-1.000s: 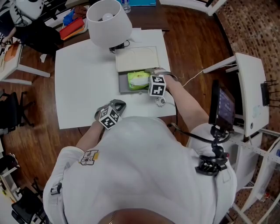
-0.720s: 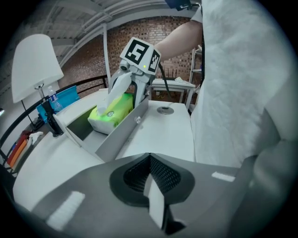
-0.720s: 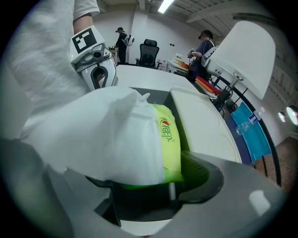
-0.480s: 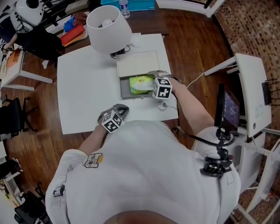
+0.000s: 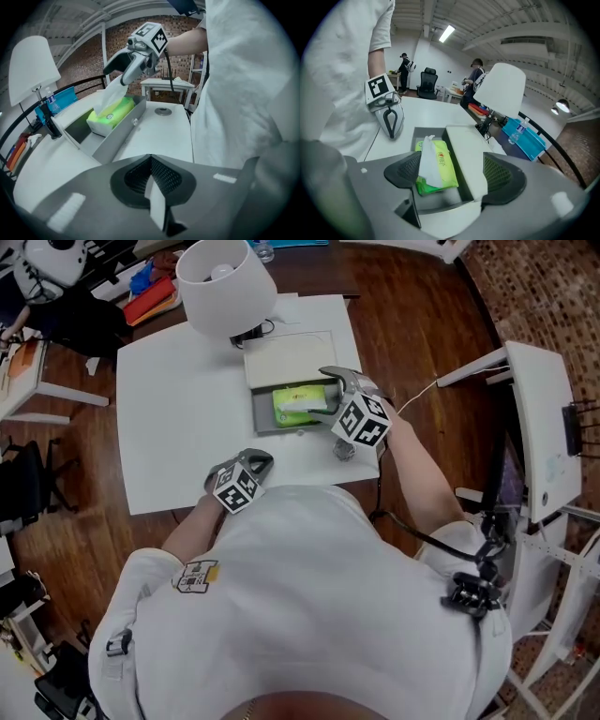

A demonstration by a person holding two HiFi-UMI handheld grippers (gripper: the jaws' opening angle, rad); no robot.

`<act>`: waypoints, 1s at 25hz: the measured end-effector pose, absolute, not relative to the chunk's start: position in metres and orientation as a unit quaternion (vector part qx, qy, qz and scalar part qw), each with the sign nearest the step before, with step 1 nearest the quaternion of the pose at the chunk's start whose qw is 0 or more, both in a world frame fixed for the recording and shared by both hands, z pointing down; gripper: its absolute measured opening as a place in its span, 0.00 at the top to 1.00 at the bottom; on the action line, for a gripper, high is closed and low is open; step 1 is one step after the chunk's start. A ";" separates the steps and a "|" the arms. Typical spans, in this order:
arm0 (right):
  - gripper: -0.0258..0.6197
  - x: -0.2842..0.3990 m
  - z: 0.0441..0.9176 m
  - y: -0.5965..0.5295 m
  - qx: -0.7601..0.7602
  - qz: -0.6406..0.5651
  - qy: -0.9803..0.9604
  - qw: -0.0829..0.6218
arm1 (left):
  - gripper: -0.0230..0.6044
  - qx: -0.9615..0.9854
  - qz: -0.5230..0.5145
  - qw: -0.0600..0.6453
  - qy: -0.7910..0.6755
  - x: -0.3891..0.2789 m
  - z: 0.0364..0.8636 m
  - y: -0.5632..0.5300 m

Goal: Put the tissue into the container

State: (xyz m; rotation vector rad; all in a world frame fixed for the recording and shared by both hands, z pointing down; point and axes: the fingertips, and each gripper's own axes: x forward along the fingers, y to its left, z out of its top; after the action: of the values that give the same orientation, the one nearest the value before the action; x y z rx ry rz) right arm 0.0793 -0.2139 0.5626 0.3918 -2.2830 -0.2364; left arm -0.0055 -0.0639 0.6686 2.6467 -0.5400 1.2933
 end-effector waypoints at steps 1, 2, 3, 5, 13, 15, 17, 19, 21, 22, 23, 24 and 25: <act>0.33 0.080 0.557 -0.210 0.161 -0.097 -0.903 0.387 | 0.96 0.882 0.430 0.074 -0.179 -0.004 0.669 -0.062; 0.33 0.080 0.552 -0.205 0.165 -0.099 -0.905 0.380 | 0.96 0.882 0.430 0.075 -0.179 -0.002 0.670 -0.060; 0.33 0.081 0.549 -0.200 0.168 -0.101 -0.906 0.374 | 0.96 0.882 0.430 0.076 -0.178 0.000 0.671 -0.058; 0.33 0.083 0.546 -0.187 0.174 -0.097 -0.910 0.363 | 0.96 0.882 0.430 0.078 -0.178 0.003 0.673 -0.054; 0.47 0.085 0.574 -0.109 0.185 -0.030 -0.926 0.329 | 0.96 0.892 0.382 0.092 -0.226 0.016 0.668 -0.058; 0.51 0.084 0.595 -0.087 0.173 -0.004 -0.925 0.337 | 0.96 0.890 0.379 0.096 -0.234 0.015 0.670 -0.060; 0.53 0.082 0.616 -0.067 0.158 0.017 -0.923 0.351 | 0.96 0.889 0.381 0.100 -0.235 0.016 0.672 -0.059; 0.56 0.081 0.634 -0.049 0.145 0.031 -0.919 0.365 | 0.96 0.887 0.384 0.104 -0.234 0.016 0.675 -0.055; 0.60 0.082 0.650 -0.037 0.138 0.040 -0.915 0.377 | 0.96 0.886 0.387 0.105 -0.232 0.018 0.677 -0.052; 0.63 0.082 0.657 -0.035 0.141 0.044 -0.913 0.381 | 0.96 0.886 0.389 0.105 -0.231 0.018 0.678 -0.051; 0.68 0.083 0.662 -0.035 0.147 0.048 -0.910 0.386 | 0.96 0.885 0.391 0.105 -0.229 0.018 0.679 -0.050; 0.74 0.084 0.667 -0.037 0.156 0.053 -0.906 0.389 | 0.96 0.885 0.392 0.105 -0.227 0.018 0.680 -0.049; 0.80 0.085 0.671 -0.038 0.163 0.056 -0.903 0.394 | 0.96 0.885 0.393 0.105 -0.227 0.018 0.681 -0.047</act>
State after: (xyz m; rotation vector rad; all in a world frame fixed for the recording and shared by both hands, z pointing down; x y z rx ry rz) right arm 0.0848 -0.0380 0.6714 0.4141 -2.2908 0.1420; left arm 0.0181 -0.0474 0.6811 2.6088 -0.6679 1.1595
